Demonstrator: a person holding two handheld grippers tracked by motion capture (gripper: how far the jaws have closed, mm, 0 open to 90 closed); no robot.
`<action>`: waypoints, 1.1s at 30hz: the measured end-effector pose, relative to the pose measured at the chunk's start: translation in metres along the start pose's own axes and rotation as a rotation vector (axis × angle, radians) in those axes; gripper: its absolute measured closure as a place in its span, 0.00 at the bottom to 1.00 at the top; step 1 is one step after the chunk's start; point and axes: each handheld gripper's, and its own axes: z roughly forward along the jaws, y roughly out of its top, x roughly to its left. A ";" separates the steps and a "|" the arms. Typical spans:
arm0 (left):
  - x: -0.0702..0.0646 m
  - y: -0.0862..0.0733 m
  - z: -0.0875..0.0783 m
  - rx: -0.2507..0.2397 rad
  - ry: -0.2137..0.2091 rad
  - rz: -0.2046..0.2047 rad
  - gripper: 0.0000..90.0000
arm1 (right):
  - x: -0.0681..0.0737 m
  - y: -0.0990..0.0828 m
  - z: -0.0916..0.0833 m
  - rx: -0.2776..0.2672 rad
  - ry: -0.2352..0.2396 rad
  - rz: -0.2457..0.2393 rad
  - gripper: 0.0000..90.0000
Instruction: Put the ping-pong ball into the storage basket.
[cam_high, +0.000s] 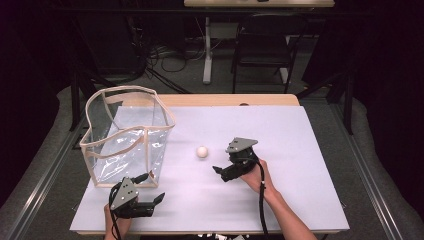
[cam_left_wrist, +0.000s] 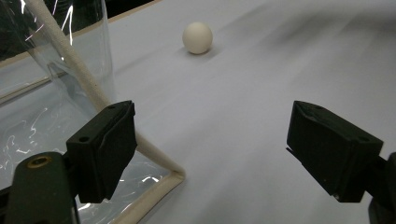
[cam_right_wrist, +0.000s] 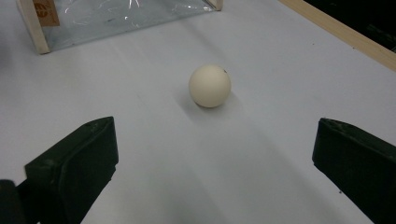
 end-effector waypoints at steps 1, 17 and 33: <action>0.000 0.000 0.000 -0.008 -0.002 0.000 0.18 | 0.000 0.001 0.003 0.005 0.002 0.001 0.00; 0.000 0.000 0.000 -0.002 -0.006 0.001 0.18 | -0.004 0.012 0.023 0.019 0.020 -0.004 0.00; 0.000 0.000 0.001 0.000 -0.007 -0.001 0.18 | -0.008 0.020 0.042 0.034 0.029 0.000 0.00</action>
